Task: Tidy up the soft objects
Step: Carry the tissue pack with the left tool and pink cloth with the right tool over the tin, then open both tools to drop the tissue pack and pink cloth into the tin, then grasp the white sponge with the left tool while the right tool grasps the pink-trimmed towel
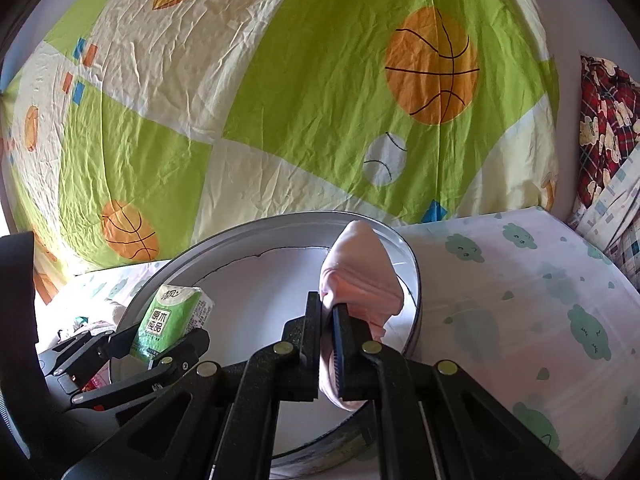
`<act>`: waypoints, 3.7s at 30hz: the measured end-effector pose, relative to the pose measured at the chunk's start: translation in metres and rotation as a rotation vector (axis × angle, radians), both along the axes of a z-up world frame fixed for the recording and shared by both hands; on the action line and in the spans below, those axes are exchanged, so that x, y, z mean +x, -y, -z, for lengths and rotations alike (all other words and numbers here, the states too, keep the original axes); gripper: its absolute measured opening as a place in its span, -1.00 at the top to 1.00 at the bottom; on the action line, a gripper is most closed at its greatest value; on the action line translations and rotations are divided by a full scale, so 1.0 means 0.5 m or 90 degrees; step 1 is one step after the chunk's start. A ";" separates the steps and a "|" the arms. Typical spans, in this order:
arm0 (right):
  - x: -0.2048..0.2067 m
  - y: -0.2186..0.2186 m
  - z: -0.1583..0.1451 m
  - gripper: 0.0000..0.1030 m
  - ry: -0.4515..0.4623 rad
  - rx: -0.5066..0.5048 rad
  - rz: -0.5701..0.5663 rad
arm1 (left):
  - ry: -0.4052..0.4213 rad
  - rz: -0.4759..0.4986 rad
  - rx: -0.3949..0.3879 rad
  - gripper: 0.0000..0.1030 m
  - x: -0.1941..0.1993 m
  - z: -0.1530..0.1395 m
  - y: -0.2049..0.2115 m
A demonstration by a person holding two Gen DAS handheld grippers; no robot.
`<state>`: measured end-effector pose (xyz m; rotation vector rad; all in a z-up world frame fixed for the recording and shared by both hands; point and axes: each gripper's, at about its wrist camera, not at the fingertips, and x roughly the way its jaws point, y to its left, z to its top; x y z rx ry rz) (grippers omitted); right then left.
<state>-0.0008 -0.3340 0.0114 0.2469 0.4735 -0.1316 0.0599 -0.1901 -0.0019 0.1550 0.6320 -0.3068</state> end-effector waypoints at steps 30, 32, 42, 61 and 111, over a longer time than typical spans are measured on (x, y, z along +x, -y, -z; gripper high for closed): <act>-0.035 0.011 -0.026 -0.65 0.080 0.012 0.052 | 0.027 -0.054 -0.039 -0.99 -0.013 -0.015 -0.041; -0.039 0.011 -0.028 -0.65 0.084 0.006 0.057 | 0.025 -0.071 -0.045 -0.99 -0.013 -0.014 -0.049; -0.083 0.009 -0.034 -0.65 0.169 0.004 0.104 | 0.082 -0.091 -0.028 -0.99 -0.039 -0.024 -0.079; -0.162 -0.115 -0.045 -0.65 0.200 -0.012 0.098 | 0.130 -0.105 -0.001 -0.99 -0.101 -0.031 -0.203; -0.004 -0.479 0.008 -0.45 -0.011 -0.014 -0.230 | 0.111 -0.326 -0.033 -0.99 -0.052 -0.024 -0.630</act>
